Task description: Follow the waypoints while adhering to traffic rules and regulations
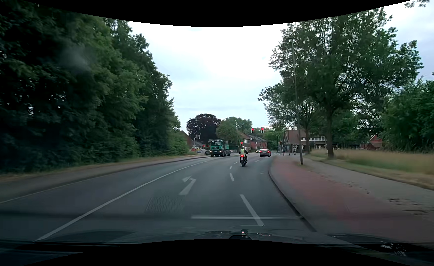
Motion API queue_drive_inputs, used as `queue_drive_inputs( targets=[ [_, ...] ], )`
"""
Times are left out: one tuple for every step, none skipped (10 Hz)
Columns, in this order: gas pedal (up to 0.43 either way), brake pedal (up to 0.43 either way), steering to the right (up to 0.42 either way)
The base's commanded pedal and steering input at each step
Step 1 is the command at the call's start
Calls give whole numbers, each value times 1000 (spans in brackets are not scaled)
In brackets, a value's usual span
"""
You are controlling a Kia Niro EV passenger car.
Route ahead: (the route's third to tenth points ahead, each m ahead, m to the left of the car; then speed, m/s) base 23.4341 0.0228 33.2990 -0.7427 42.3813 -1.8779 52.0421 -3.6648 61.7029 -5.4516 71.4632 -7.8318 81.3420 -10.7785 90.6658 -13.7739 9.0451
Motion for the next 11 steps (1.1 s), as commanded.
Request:
queue_drive_inputs(
  targets=[
    [0,0,54],
    [0,0,50],
    [0,18,47],
    [0,61,45],
    [0,104,45],
    [0,134,43],
    [0,152,40],
    [0,165,39],
    [0,177,41],
    [0,189,40],
    [0,195,38]
  ],
)
